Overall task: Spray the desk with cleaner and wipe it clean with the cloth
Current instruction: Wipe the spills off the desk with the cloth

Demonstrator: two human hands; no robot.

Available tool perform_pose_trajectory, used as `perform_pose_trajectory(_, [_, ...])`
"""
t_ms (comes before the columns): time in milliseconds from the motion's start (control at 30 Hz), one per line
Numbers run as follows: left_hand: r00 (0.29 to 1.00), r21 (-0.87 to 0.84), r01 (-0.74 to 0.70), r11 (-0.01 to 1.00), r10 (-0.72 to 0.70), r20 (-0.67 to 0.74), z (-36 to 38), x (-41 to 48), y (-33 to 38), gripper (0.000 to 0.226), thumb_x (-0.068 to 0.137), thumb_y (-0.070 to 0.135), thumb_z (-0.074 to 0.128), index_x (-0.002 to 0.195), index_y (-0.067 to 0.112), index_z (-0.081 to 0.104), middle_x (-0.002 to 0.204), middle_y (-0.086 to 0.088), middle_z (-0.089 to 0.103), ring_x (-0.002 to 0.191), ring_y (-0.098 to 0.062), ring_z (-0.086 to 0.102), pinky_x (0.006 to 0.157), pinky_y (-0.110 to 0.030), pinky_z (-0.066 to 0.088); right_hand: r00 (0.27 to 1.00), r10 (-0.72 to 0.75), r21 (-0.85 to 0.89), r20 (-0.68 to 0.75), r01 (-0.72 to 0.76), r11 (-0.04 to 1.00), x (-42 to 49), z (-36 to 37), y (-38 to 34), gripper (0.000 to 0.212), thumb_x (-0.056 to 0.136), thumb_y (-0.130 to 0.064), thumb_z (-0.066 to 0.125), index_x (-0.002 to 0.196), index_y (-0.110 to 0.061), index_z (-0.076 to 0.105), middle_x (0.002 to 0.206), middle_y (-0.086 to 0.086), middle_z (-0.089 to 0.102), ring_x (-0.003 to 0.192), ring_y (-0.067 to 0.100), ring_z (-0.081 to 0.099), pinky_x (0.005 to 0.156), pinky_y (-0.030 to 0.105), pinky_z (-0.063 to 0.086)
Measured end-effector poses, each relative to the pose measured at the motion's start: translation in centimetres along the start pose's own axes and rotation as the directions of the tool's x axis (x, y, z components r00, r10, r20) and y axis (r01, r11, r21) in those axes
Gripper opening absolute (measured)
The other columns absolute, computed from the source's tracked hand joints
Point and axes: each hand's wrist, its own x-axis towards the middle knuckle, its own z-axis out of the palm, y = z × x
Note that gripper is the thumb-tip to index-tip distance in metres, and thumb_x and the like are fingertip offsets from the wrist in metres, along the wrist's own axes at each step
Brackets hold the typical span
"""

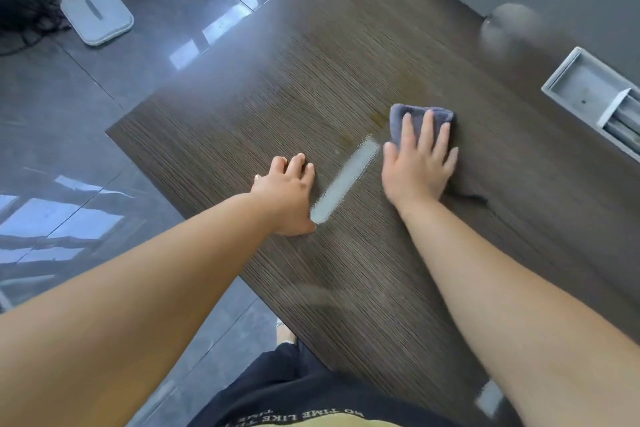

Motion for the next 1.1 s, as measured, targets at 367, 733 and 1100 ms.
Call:
perform_pose_trajectory(367, [0.999, 0.018, 0.0, 1.0, 0.001, -0.043, 0.4, 0.0, 0.1, 0.108, 0.075, 0.065, 0.06, 0.149, 0.013, 0.001, 0.154, -0.006, 0.0, 0.136, -0.032, 0.011, 0.105, -0.052, 0.035, 0.958, -0.284, -0.019, -0.044, 0.283, 0.959, 2.5, 0.0, 4.0, 0.059, 0.091, -0.046, 0.029, 0.144, -0.024, 0.039, 0.155, 0.006, 0.028, 0.141, 0.034, 0.025, 0.11, 0.057, 0.022])
perform_pose_trajectory(733, [0.994, -0.323, 0.011, 0.946, -0.045, -0.099, -2.8, 1.1, -2.3, 0.054, 0.084, 0.052, 0.056, 0.128, 0.023, 0.045, 0.129, -0.001, 0.041, 0.121, -0.024, 0.041, 0.091, -0.038, 0.041, 0.782, -0.622, -0.078, 0.053, 0.624, 0.778, 1.1, -0.8, 5.5, 0.053, 0.094, -0.044, 0.03, 0.143, -0.026, 0.039, 0.153, 0.004, 0.033, 0.139, 0.031, 0.03, 0.108, 0.056, 0.029])
perform_pose_trajectory(1100, [0.979, -0.239, 0.049, 0.97, -0.095, -0.183, -6.8, 6.8, -3.9, 0.112, 0.057, 0.061, 0.077, 0.146, 0.025, 0.02, 0.145, -0.007, 0.021, 0.135, -0.03, 0.016, 0.105, -0.045, 0.032, 0.737, -0.671, -0.044, 0.079, 0.675, 0.736, -0.7, 0.1, 2.2, 0.051, 0.094, -0.043, 0.035, 0.141, -0.026, 0.04, 0.152, 0.005, 0.034, 0.139, 0.032, 0.029, 0.109, 0.051, 0.024])
